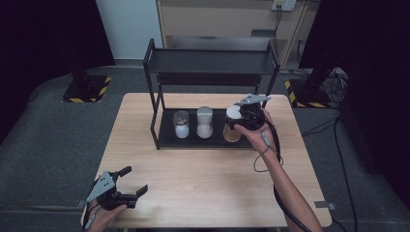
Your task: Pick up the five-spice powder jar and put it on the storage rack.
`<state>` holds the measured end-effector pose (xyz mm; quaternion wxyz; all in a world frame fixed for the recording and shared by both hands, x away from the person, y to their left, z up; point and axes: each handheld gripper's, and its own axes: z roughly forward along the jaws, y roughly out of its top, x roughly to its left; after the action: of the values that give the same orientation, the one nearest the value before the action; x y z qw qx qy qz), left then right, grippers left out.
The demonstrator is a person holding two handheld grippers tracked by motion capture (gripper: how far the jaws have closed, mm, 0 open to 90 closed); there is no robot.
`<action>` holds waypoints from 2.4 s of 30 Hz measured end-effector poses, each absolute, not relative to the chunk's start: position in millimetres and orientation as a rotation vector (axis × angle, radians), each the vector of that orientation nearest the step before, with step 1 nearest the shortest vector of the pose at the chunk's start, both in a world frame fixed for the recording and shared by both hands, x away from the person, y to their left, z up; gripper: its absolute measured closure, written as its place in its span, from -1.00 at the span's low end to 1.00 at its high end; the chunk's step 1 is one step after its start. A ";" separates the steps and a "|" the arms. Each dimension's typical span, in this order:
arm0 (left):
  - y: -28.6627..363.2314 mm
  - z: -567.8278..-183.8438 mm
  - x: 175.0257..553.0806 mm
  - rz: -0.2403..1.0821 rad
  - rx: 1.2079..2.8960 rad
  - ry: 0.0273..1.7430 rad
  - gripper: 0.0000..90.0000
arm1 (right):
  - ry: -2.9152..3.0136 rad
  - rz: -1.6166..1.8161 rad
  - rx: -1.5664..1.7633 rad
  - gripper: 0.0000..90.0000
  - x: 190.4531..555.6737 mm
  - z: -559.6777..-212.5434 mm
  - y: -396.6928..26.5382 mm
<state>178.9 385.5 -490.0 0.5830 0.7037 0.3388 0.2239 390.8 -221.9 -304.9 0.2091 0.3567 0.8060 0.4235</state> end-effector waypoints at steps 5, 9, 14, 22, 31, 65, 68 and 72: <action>385.7 -490.2 179.2 0.520 1.641 0.794 -0.97 | 2.223 1.155 1.020 -0.24 397.7 -308.6 -217.3; 385.9 -490.3 178.8 0.521 1.638 0.795 -0.97 | 2.208 1.149 1.046 -0.24 403.4 -313.0 -215.9; 386.0 -490.5 179.2 0.519 1.638 0.795 -0.97 | 2.191 1.139 1.084 -0.24 410.9 -318.7 -214.3; 386.6 -490.8 179.0 0.519 1.635 0.797 -0.97 | 2.173 1.119 1.125 -0.24 421.6 -329.6 -208.6; 386.9 -491.2 178.9 0.518 1.631 0.799 -0.96 | 2.178 1.103 1.132 -0.24 429.2 -339.6 -202.6; 387.1 -491.2 178.8 0.520 1.633 0.800 -0.96 | 2.210 1.082 1.128 -0.24 437.9 -356.5 -189.0; 387.1 -491.0 178.7 0.521 1.634 0.799 -0.96 | 2.212 1.077 1.133 -0.24 438.1 -357.9 -188.4; 386.8 -491.2 178.8 0.520 1.633 0.799 -0.96 | 2.207 1.081 1.127 -0.24 436.8 -359.7 -189.2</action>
<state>178.8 386.8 -491.2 0.5853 0.7003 0.3424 0.2228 436.8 -189.2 -359.7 0.2169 0.4070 0.7968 0.3904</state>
